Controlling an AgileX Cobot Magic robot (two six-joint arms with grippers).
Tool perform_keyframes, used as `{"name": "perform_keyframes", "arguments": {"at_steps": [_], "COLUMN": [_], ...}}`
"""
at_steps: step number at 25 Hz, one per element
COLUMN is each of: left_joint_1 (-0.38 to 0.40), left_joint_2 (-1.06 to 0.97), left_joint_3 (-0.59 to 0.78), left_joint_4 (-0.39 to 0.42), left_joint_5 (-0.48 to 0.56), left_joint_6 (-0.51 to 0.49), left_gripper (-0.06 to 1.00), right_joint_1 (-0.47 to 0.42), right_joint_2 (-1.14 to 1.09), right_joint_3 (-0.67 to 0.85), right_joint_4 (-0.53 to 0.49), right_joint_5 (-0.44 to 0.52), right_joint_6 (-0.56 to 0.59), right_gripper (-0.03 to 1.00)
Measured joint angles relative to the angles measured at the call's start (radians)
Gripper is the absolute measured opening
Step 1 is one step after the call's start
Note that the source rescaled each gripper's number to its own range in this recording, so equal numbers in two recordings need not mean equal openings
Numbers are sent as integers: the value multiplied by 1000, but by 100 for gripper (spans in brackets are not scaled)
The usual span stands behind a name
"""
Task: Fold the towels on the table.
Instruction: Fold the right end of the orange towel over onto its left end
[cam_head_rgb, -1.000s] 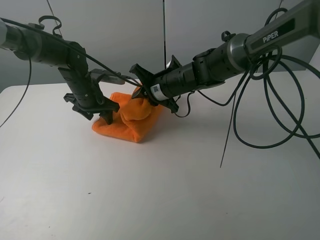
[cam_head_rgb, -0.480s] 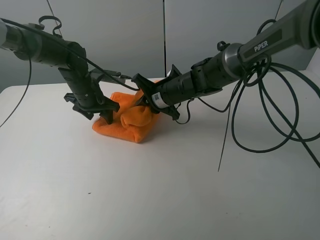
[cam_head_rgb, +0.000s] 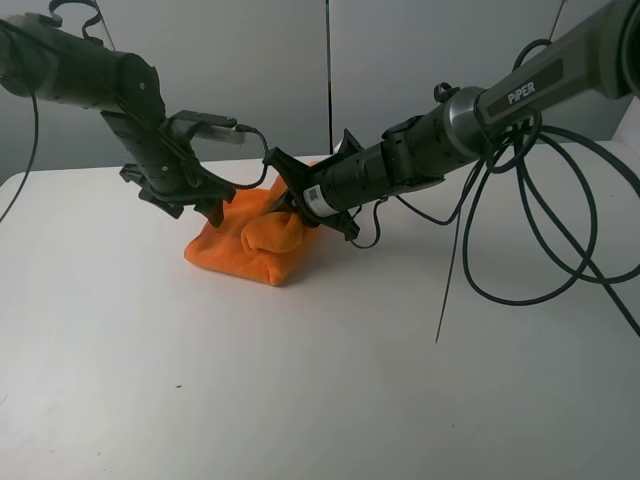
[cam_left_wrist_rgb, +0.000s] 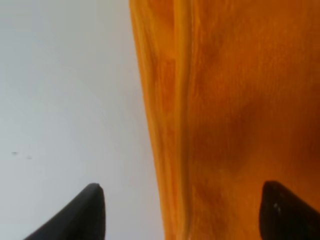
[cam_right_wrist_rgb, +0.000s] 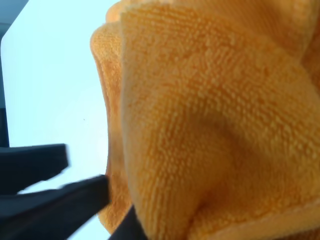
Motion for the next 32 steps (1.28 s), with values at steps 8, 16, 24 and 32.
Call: {"name": "perform_keyframes", "arguments": {"at_steps": [8, 16, 24, 32], "left_joint_1": [50, 117, 127, 127], "left_joint_2": [-111, -331, -414, -423], "left_joint_3": [0, -41, -198, -250], "left_joint_4": [8, -12, -14, -14], "left_joint_5": [61, 99, 209, 306], "left_joint_6": [-7, -18, -18, -18], "left_gripper": [82, 82, 82, 82], "right_joint_1": [0, 0, 73, 152], "right_joint_2": [0, -22, -54, -64], "right_joint_3": [0, 0, -55, -149], "right_joint_4": [2, 2, 0, -2], "right_joint_5": [0, 146, 239, 218], "right_joint_6": [-23, -117, -101, -74], "right_gripper": [11, 90, 100, 100]}}
